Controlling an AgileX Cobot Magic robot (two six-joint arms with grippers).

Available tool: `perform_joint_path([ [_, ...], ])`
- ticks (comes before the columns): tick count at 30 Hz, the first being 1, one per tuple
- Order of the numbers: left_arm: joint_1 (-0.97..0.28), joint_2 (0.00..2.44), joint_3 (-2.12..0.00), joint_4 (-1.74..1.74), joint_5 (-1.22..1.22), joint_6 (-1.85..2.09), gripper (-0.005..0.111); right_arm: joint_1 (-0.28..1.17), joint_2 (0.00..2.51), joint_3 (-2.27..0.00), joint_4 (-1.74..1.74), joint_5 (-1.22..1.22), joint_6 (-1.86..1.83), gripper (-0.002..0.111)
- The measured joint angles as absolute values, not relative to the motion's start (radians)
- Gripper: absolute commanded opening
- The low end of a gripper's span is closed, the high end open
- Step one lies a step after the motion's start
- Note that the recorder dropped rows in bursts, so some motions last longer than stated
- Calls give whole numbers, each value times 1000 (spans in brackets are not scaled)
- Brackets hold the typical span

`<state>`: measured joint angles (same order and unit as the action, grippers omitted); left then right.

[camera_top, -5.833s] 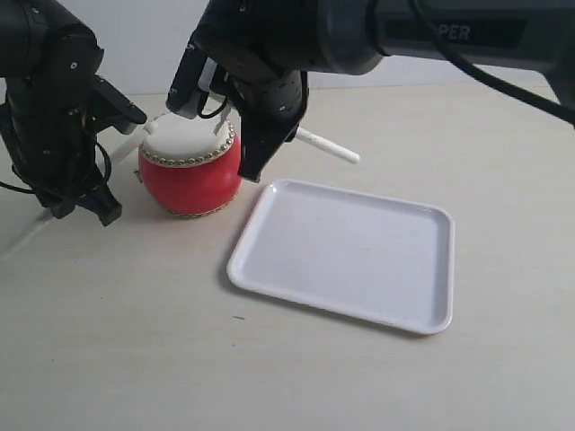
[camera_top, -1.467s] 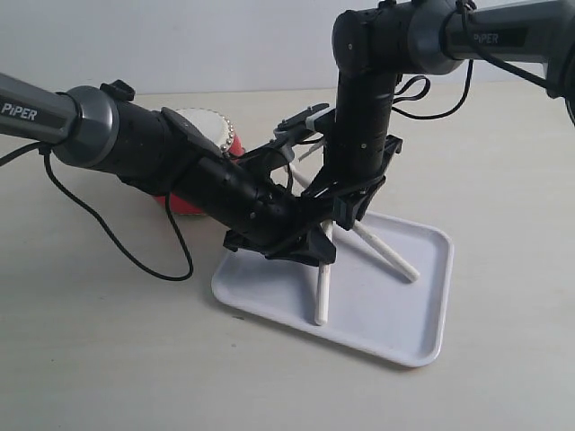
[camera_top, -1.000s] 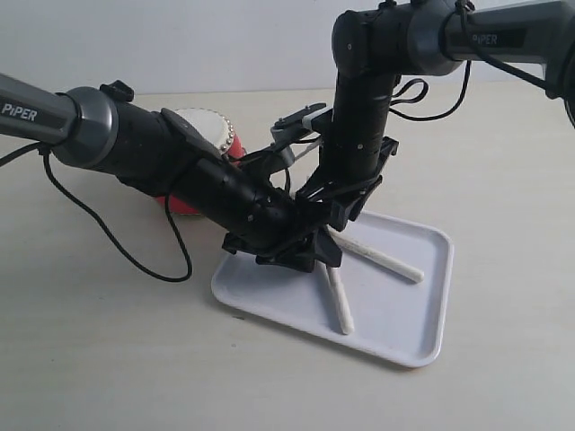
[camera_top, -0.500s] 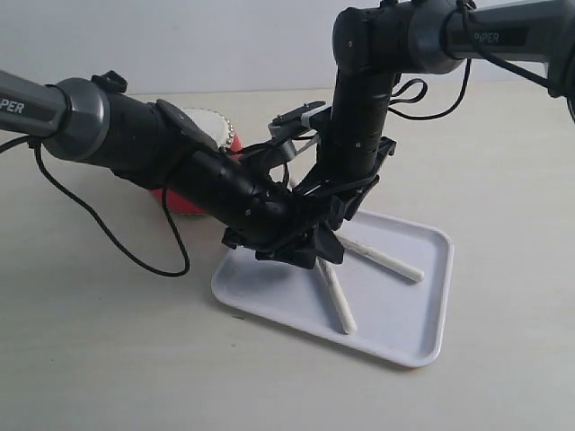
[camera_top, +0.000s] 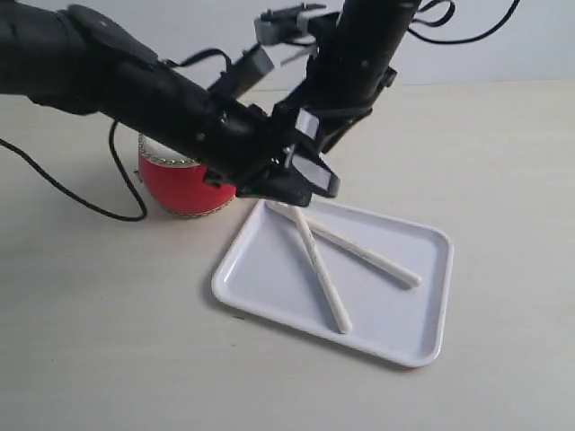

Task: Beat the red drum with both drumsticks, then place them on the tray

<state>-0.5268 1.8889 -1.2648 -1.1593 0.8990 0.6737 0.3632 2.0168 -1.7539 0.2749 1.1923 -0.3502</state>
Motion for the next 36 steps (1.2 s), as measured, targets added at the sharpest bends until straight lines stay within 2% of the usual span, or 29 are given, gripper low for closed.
perform_joint_path([
  [2, -501, 1836, -1265, -1159, 925, 678, 44, 368, 1951, -1754, 326, 1194, -371, 3],
  [4, -486, 1783, -1267, -1159, 932, 681, 40, 371, 1889, -1754, 362, 1196, -391, 0],
  [6, -481, 1725, -1271, -1166, 936, 685, 27, 378, 1833, -1754, 394, 1195, -398, 0],
  [9, -481, 1622, -1275, -1178, 934, 685, 2, 387, 1752, -1754, 421, 1211, -409, 0],
  [10, -481, 1588, -1275, -1178, 932, 684, 0, 387, 1728, -1754, 426, 1214, -409, 0],
  [27, -481, 973, -1275, -962, 929, 672, 0, 389, 1378, -1754, 553, 1221, -409, 0],
  [36, -481, 589, -1182, -955, 814, 670, 0, 389, 1166, -1754, 629, 1202, -436, 0],
])
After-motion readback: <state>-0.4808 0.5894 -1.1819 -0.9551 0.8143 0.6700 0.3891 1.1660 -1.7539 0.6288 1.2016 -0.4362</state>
